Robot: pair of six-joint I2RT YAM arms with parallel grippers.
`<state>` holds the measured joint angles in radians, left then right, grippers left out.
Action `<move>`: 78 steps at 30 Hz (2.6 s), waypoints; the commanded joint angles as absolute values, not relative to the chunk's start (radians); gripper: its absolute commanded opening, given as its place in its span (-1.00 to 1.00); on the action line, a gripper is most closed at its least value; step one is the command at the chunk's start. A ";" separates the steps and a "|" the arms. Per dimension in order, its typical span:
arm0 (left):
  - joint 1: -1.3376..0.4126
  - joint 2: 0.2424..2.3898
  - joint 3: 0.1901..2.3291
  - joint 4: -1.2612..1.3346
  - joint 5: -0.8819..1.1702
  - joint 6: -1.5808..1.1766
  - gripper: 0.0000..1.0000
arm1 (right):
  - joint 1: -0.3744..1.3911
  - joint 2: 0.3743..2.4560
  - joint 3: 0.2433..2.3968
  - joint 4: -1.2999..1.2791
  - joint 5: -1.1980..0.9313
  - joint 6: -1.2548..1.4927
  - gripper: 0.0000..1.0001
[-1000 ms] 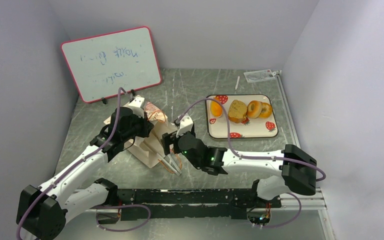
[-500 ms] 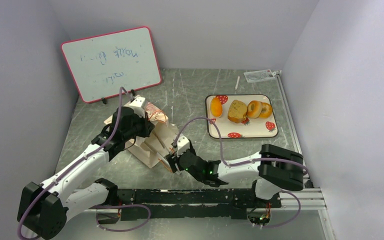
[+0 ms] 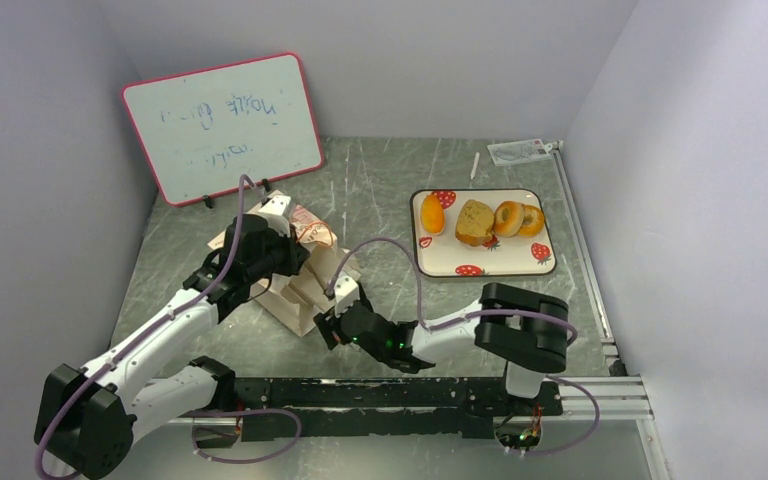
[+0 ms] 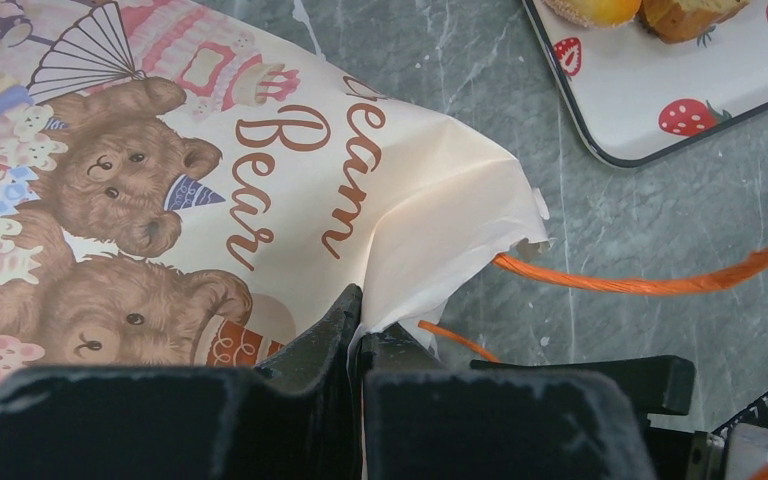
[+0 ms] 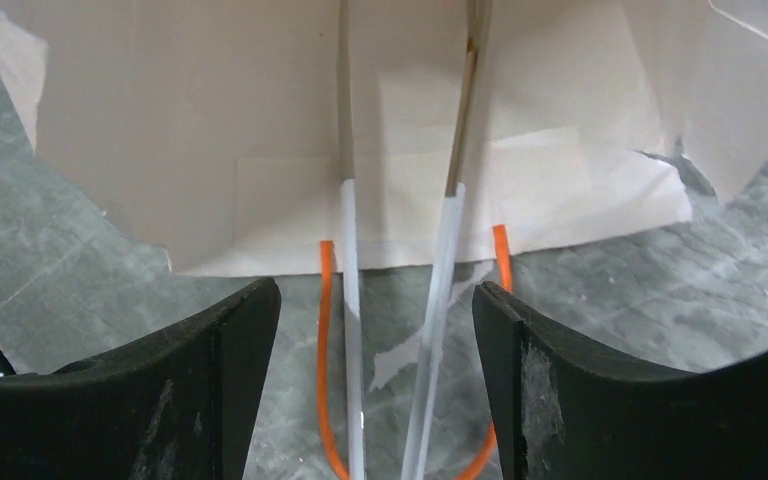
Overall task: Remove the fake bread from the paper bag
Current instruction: Pick up the clamp from the paper bag.
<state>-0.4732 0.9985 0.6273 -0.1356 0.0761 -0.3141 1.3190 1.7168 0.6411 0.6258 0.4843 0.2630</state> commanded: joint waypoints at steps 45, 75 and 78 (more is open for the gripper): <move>-0.476 0.956 0.616 -0.103 0.116 -0.321 -0.86 | 1.205 1.833 0.714 0.664 0.260 0.318 -0.22; -0.476 0.871 0.598 -0.118 0.133 -0.307 -0.86 | 1.028 1.638 0.747 0.533 -0.045 1.145 -0.36; -0.475 0.865 0.583 -0.109 0.128 -0.317 -0.86 | 1.011 1.642 0.717 0.595 -0.067 1.230 -0.36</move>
<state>-0.4732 0.8879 0.6064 -0.1310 0.1032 -0.3042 1.0363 1.6348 0.7433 0.4660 -0.0193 1.0618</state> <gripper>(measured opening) 0.072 0.343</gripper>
